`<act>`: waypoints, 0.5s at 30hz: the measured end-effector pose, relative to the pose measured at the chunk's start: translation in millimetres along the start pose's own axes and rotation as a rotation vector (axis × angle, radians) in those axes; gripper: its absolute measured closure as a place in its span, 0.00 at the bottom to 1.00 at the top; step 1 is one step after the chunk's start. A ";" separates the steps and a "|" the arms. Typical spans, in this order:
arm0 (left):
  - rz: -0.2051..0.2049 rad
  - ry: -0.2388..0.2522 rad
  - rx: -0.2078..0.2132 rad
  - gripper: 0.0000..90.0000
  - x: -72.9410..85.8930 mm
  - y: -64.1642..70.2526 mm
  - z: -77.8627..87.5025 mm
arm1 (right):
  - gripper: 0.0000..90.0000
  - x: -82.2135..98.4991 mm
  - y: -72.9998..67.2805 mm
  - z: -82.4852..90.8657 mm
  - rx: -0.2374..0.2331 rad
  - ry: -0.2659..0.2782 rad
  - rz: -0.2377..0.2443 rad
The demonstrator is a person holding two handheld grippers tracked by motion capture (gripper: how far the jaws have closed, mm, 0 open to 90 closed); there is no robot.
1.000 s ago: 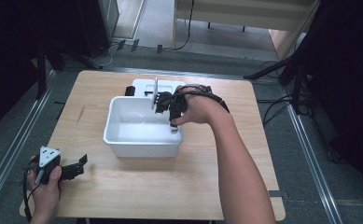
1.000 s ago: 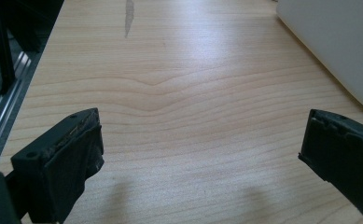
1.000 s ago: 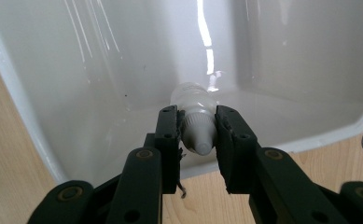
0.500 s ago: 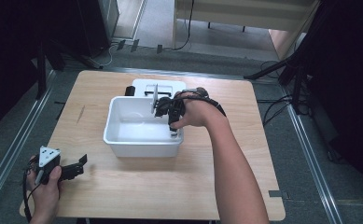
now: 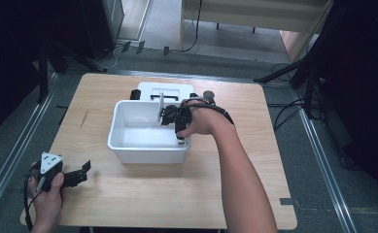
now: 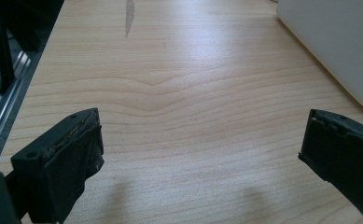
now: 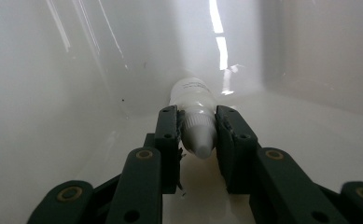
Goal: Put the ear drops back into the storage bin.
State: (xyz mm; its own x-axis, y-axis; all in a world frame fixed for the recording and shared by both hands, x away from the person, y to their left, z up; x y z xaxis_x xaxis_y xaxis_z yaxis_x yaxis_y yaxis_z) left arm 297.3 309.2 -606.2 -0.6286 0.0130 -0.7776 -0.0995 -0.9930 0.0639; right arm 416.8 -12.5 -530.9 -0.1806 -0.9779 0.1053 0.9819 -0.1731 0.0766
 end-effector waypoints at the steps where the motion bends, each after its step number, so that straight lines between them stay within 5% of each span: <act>1: 0.000 0.000 0.000 0.00 0.0 0.0 0.0 | 0.80 0.0 0.0 0.0 0.000 0.000 0.000; 15: 0.001 0.000 -0.004 0.00 0.0 -0.4 0.0 | 0.79 -0.1 -0.9 -2.8 0.002 -0.009 0.001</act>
State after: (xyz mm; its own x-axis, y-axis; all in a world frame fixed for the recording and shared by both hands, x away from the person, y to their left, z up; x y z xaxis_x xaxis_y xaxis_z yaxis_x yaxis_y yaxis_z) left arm 297.4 309.7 -606.1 -0.6285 0.0119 -0.7777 -0.0961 -0.9934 0.0624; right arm 416.1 -12.6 -533.8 -0.1802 -0.9770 0.1143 0.9820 -0.1720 0.0780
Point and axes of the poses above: each handheld gripper's, and its own axes: z roughly backward along the jaws, x roughly out of its underside, y roughly to its right, the point moved 10 cm from there along -z, roughly forward along the jaws, and after that the axes turned 6 degrees about -y, right-handed, at the moved point
